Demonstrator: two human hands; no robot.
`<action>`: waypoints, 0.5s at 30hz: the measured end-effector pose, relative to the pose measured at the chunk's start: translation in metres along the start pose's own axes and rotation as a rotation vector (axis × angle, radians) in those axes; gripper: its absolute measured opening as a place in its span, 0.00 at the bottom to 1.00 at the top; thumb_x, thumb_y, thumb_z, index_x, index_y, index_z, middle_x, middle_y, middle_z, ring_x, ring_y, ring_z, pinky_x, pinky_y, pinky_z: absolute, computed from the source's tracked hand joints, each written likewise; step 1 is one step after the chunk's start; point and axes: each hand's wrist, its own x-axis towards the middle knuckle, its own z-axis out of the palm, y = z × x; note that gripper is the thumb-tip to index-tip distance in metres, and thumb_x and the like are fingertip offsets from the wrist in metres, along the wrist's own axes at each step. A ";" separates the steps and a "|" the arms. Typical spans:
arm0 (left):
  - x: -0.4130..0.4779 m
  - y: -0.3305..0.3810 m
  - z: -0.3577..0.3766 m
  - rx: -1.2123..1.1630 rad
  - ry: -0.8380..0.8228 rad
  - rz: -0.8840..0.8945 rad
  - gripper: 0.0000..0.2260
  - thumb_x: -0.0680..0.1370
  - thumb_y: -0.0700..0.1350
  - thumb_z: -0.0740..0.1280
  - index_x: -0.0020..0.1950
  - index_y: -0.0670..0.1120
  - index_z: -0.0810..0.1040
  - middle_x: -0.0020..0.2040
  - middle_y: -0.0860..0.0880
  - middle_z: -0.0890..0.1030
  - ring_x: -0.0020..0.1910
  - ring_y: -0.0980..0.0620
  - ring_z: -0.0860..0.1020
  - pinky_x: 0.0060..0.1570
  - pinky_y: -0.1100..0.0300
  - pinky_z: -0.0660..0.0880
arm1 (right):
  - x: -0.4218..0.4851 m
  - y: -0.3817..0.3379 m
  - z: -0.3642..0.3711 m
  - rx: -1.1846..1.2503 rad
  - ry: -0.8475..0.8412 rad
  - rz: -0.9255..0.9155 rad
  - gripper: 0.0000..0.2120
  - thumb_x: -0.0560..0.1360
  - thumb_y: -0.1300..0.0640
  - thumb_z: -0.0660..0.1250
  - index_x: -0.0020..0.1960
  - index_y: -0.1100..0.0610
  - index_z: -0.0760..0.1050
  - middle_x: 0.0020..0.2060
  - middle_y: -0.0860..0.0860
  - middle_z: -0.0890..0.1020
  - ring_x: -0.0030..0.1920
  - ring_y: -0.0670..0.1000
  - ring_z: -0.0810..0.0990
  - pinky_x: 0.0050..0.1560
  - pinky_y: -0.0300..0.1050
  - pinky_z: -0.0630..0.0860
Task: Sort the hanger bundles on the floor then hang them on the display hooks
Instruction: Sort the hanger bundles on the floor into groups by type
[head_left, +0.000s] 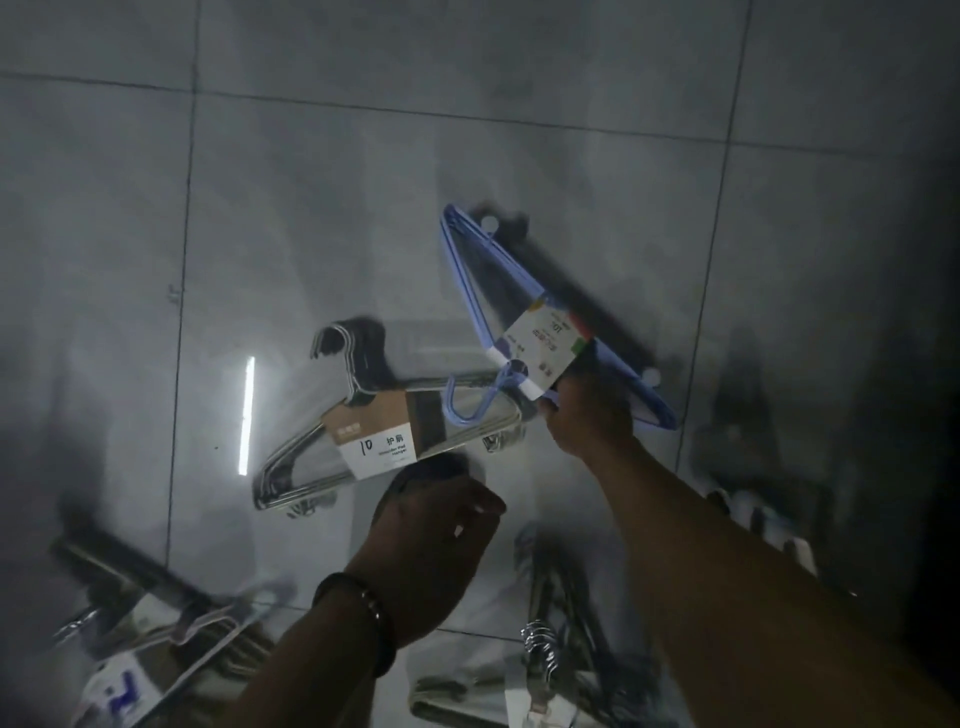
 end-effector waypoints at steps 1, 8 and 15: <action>-0.002 0.008 -0.001 0.041 0.001 0.020 0.06 0.79 0.53 0.66 0.48 0.65 0.80 0.51 0.57 0.83 0.49 0.54 0.82 0.54 0.50 0.80 | -0.004 0.002 -0.003 0.022 0.013 -0.015 0.17 0.80 0.42 0.66 0.57 0.54 0.79 0.50 0.55 0.85 0.53 0.59 0.84 0.52 0.55 0.81; -0.040 0.032 0.012 0.122 0.106 -0.091 0.05 0.84 0.49 0.64 0.53 0.56 0.80 0.54 0.51 0.83 0.53 0.49 0.82 0.58 0.52 0.79 | -0.082 -0.009 -0.097 0.174 0.212 0.001 0.25 0.73 0.36 0.72 0.63 0.51 0.78 0.53 0.54 0.86 0.52 0.60 0.85 0.46 0.47 0.76; -0.121 0.051 0.061 -0.050 0.094 -0.105 0.03 0.82 0.51 0.67 0.55 0.57 0.79 0.55 0.49 0.84 0.50 0.49 0.84 0.55 0.47 0.83 | -0.239 0.026 -0.174 0.674 0.306 0.183 0.19 0.67 0.44 0.77 0.50 0.54 0.79 0.40 0.50 0.84 0.40 0.56 0.83 0.37 0.45 0.76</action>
